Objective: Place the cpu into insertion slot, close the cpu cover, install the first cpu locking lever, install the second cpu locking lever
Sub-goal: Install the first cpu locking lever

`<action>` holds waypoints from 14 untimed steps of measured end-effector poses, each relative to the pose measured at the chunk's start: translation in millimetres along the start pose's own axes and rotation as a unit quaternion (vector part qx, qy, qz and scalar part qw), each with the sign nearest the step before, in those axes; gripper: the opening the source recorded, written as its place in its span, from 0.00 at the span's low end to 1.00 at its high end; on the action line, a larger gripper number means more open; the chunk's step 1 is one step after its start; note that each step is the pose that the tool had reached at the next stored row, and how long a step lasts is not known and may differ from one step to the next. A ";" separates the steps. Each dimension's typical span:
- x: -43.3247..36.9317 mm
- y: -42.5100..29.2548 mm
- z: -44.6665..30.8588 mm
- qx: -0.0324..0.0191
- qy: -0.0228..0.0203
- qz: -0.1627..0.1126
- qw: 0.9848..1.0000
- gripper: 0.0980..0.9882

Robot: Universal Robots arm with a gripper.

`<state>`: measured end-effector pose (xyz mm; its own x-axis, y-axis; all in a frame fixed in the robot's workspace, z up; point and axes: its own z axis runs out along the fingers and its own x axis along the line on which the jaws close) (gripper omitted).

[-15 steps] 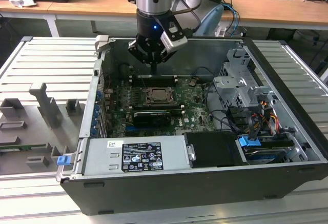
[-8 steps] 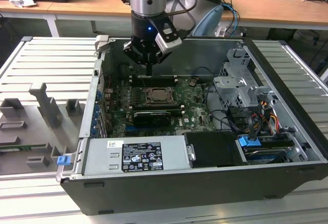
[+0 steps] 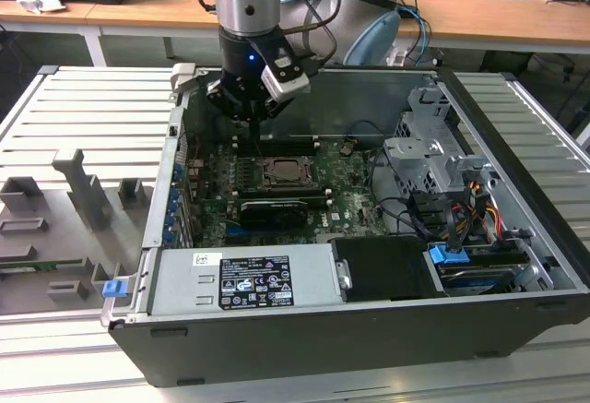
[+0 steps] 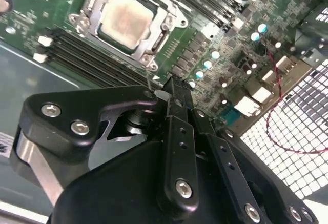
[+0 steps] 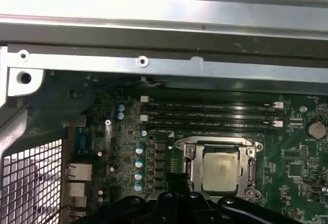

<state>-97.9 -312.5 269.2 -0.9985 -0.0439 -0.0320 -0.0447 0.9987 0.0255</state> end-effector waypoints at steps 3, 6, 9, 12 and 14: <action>6.5 7.1 6.7 0.000 0.000 -0.004 1.000 0.01; 9.3 12.7 11.7 0.000 0.000 -0.005 1.000 0.01; 11.3 18.5 13.5 0.000 0.000 -0.007 1.000 0.01; 11.0 25.7 13.7 0.000 0.000 -0.007 1.000 0.01; 10.9 25.9 13.7 0.000 0.000 -0.007 1.000 0.01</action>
<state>-109.5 -286.8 255.8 -0.9978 -0.0585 -0.0319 -0.0594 0.9979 0.0255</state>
